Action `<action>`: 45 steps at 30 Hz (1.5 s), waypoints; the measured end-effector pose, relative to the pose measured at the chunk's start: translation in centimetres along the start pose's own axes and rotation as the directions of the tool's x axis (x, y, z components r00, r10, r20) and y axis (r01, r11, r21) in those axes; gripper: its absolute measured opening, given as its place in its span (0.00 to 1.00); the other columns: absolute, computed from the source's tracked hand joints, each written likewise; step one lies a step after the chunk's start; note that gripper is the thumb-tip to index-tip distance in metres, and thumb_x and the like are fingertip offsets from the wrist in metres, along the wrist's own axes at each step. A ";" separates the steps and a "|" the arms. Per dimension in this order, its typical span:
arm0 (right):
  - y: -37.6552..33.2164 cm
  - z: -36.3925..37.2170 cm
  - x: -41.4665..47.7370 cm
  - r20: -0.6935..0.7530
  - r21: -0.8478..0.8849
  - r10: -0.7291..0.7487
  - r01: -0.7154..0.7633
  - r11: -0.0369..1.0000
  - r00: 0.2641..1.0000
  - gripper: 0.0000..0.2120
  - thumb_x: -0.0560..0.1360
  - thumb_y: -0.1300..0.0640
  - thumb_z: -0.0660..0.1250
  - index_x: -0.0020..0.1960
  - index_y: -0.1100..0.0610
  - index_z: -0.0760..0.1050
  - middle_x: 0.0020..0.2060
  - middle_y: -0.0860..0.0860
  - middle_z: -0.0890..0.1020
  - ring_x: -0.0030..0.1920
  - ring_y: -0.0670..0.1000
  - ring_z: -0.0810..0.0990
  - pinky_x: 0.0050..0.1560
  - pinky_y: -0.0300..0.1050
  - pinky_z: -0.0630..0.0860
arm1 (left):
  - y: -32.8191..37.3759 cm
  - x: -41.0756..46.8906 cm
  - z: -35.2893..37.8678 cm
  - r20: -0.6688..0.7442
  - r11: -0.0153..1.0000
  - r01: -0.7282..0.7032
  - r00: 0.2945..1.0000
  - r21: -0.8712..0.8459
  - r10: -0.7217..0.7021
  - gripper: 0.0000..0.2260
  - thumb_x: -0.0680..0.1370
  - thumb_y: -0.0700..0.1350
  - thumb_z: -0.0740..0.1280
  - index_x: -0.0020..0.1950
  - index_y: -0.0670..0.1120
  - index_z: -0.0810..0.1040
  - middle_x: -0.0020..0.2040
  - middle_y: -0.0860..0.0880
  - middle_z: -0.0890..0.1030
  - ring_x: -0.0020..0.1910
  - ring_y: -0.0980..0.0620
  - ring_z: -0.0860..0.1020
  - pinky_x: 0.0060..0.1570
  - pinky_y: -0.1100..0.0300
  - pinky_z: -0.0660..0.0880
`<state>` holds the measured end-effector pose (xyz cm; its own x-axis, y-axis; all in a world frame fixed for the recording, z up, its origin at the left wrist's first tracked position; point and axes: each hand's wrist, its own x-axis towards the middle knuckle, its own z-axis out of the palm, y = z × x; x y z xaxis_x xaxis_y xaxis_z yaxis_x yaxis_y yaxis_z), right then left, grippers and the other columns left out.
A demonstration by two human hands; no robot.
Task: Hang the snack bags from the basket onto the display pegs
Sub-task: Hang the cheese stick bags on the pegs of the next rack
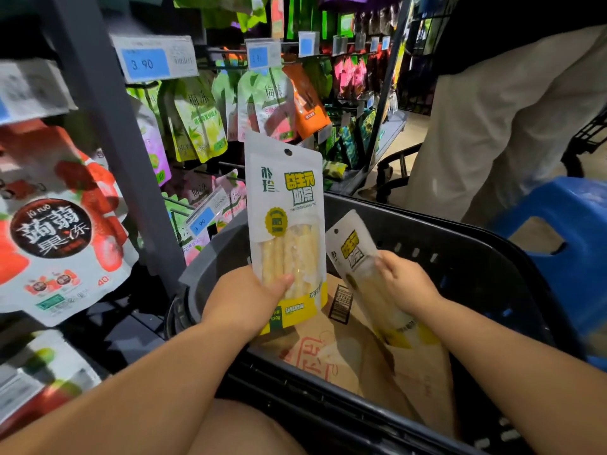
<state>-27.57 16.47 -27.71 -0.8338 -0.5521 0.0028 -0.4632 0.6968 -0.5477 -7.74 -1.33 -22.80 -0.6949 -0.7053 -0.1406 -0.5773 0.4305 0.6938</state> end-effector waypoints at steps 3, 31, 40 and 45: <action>-0.3 -1.2 0.3 -0.076 0.162 0.012 0.000 0.987 0.997 0.15 0.84 0.52 0.55 0.67 0.53 0.74 0.55 0.52 0.80 0.56 0.54 0.76 0.49 0.43 0.67 | 0.0 0.0 0.0 -0.016 1.000 0.002 1.000 -0.019 -0.002 0.16 0.78 0.60 0.64 0.57 0.51 0.81 0.48 0.50 0.80 0.47 0.48 0.76 0.44 0.58 0.69; -21.8 -6.4 -4.6 -0.155 0.882 -0.495 0.346 0.320 0.855 0.28 0.62 0.28 0.73 0.56 0.42 0.81 0.58 0.50 0.83 0.61 0.55 0.81 0.63 0.58 0.74 | -2.8 -9.0 -12.3 -0.288 0.930 -0.214 0.949 -0.298 0.126 0.06 0.73 0.50 0.74 0.39 0.60 0.79 0.32 0.64 0.79 0.33 0.69 0.77 0.33 0.76 0.68; -32.8 -2.6 -9.9 0.079 0.767 -0.800 0.476 0.430 0.595 0.47 0.52 0.44 0.83 0.66 0.34 0.64 0.56 0.33 0.80 0.58 0.40 0.80 0.59 0.48 0.77 | -10.5 -18.7 -20.9 -0.537 0.936 -0.122 0.840 -0.331 -0.080 0.04 0.72 0.51 0.75 0.38 0.56 0.81 0.30 0.63 0.81 0.30 0.69 0.77 0.32 0.73 0.69; -38.8 1.8 -15.6 0.058 0.902 -0.843 0.333 0.273 0.535 0.34 0.51 0.50 0.85 0.56 0.43 0.78 0.51 0.48 0.86 0.52 0.54 0.85 0.52 0.56 0.81 | -13.7 -25.8 -23.8 -0.625 0.924 -0.101 0.763 -0.368 -0.166 0.04 0.72 0.47 0.75 0.42 0.54 0.81 0.28 0.64 0.80 0.30 0.70 0.77 0.33 0.75 0.71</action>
<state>3.97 -2.84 -8.02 -0.0382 -0.9092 0.4146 -0.1331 -0.4066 -0.9039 28.31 -2.44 -11.83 -0.1667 -0.9614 0.2189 -0.3057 0.2615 0.9155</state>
